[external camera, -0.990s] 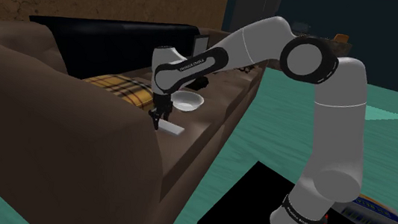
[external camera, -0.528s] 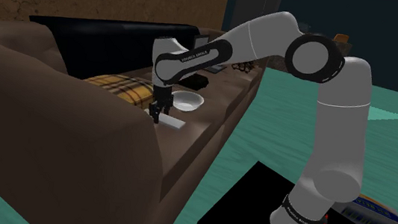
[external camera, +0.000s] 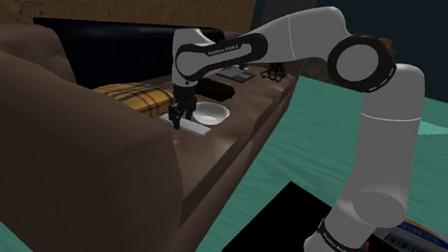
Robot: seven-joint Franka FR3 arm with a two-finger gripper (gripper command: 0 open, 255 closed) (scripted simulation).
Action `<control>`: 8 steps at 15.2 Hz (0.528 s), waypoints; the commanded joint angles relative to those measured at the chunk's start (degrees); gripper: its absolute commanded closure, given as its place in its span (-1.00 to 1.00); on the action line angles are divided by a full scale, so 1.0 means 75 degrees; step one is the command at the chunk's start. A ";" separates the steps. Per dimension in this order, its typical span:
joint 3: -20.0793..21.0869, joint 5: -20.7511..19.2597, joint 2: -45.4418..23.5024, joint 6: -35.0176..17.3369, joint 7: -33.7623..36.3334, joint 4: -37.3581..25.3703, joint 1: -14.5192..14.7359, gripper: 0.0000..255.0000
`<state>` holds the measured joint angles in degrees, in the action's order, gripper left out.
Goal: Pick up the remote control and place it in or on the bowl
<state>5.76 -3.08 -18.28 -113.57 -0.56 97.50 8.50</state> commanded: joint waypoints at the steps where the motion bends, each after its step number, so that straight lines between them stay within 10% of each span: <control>1: 0.0006 0.0008 0.0050 0.0210 0.0000 -0.0164 0.0006 1.00; 8: 0.0015 0.0034 0.0207 0.0869 -0.0026 -0.0666 0.0007 1.00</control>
<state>5.90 -2.86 -16.88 -107.70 -0.60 93.01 8.63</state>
